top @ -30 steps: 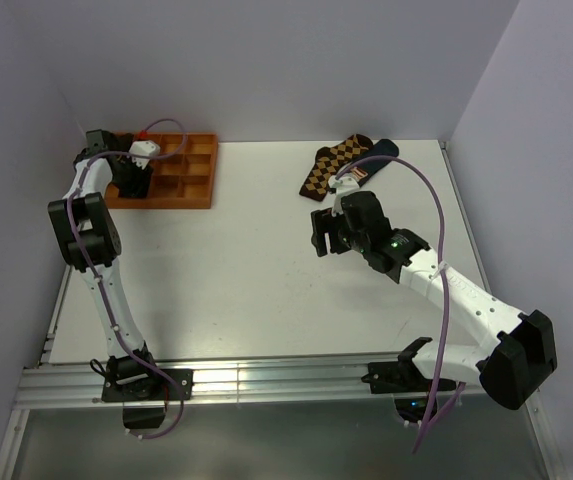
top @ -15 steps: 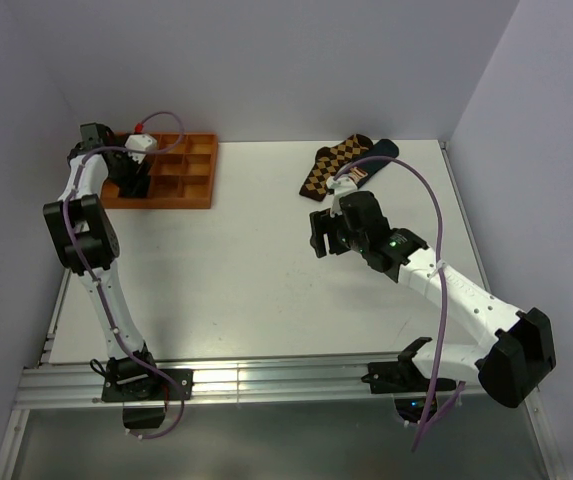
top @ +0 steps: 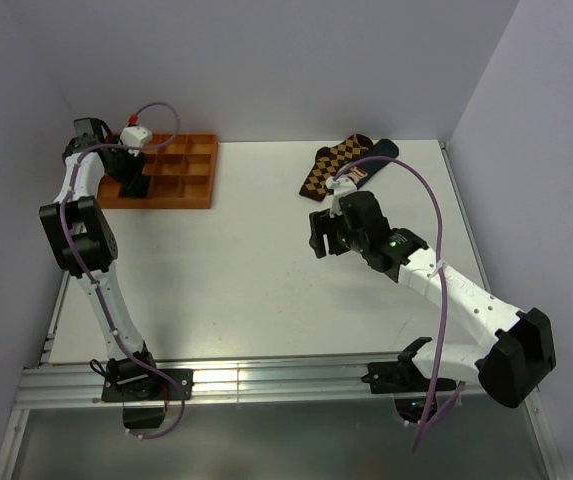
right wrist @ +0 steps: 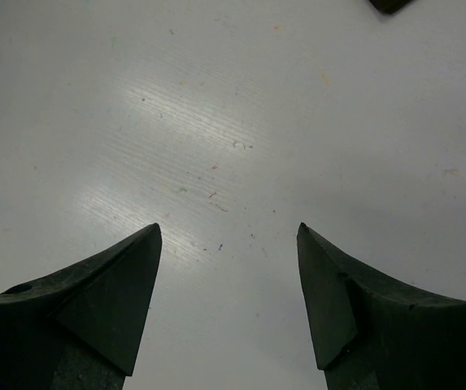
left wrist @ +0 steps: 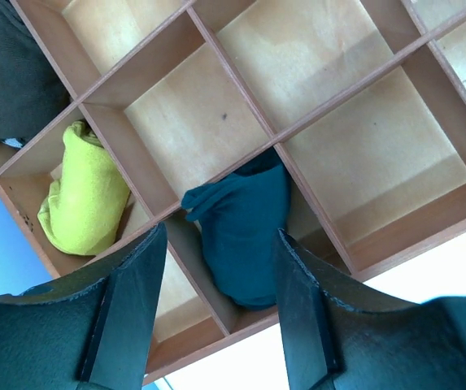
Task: Roll the socks
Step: Place the sock in the storage box.
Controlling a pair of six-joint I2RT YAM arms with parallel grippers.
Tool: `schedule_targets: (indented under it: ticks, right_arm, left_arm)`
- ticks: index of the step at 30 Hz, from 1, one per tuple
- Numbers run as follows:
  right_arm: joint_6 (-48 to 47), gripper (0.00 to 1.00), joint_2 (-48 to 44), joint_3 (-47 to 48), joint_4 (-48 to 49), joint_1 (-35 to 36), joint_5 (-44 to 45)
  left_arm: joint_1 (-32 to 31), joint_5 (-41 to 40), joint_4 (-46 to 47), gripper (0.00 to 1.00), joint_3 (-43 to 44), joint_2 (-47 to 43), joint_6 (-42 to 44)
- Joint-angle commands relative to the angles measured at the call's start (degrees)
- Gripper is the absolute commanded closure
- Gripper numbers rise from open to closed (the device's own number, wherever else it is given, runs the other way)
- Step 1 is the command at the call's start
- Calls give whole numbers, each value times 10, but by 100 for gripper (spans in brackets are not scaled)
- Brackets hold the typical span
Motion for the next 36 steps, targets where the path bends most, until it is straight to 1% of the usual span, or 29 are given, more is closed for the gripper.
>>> schedule_targets:
  ticks: [1,9,16,22,30,33,36]
  right_arm:
    - [-7,26,2,25,2,-4,-3]
    - [-7,26,5,26,1,-3,-3]
    - [-6,26,8,23,2,-3,-5]
    - [-7,26,9,23,0,-4,-5]
    - [-6,27,15,25,-3,-3,-6]
    - [-7,28,18,28,-4,-3,-7]
    - [-7,28,18,29,-5,-3,-8]
  left_arm:
    - [4,29,24,41,2,-8,-14]
    - [4,41,17,42,8,23,-22]
    - [4,46,14,44,-7,28,-21]
    - [11,60,8,44,7,50,-23]
    - [11,58,-32,44,20,85,-6]
    - [11,48,-36,44,18,94,-3]
    - [11,55,-38,44,22,96,-6]
